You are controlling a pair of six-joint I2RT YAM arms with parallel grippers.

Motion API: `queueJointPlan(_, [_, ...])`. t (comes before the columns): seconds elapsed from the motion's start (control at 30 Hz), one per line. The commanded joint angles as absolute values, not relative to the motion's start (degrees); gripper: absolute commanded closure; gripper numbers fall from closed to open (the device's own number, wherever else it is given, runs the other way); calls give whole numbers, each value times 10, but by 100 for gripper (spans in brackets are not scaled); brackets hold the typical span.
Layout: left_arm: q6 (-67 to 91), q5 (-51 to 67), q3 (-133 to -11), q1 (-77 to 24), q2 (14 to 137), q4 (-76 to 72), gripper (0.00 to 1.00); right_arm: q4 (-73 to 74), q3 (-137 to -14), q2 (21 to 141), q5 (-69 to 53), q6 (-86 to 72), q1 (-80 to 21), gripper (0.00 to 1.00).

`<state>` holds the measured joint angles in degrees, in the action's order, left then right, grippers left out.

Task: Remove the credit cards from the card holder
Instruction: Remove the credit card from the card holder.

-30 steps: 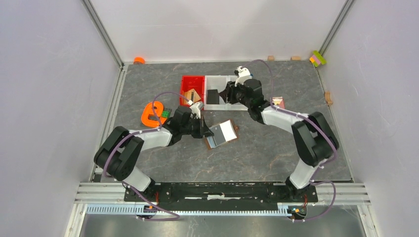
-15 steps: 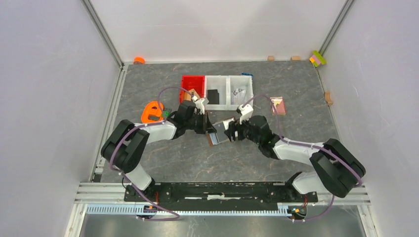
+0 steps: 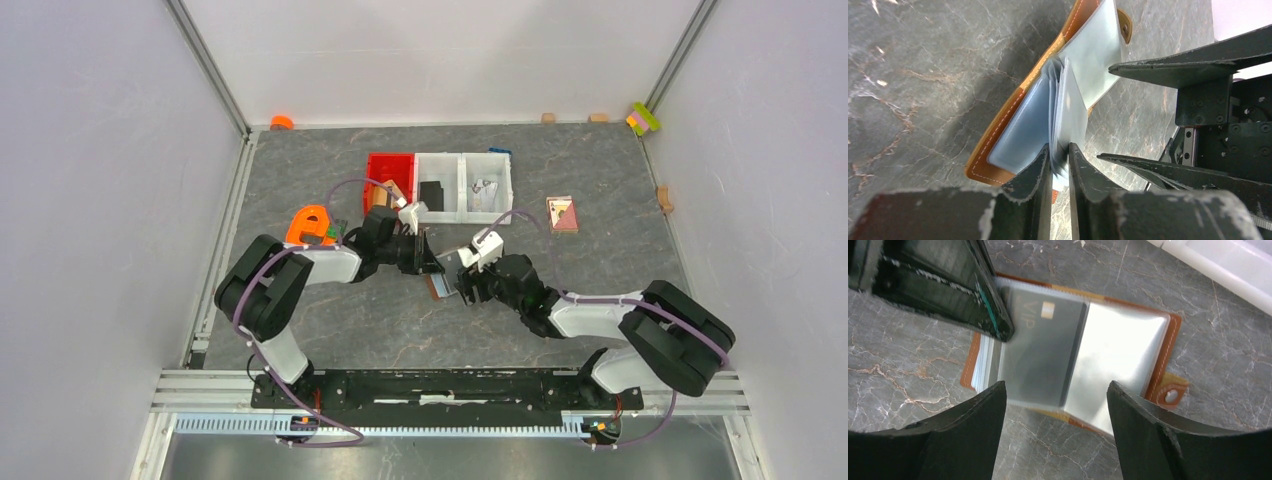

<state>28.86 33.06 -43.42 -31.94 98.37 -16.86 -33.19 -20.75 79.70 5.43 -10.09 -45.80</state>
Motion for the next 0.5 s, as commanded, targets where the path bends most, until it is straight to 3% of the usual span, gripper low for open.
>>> queueJointPlan(0.0, [279, 371, -407, -321, 997, -240, 76, -348, -247, 813, 87, -64, -477, 22])
queueJointPlan(0.47, [298, 416, -381, -320, 980, -284, 70, -253, -282, 833, 149, -38, -497, 25])
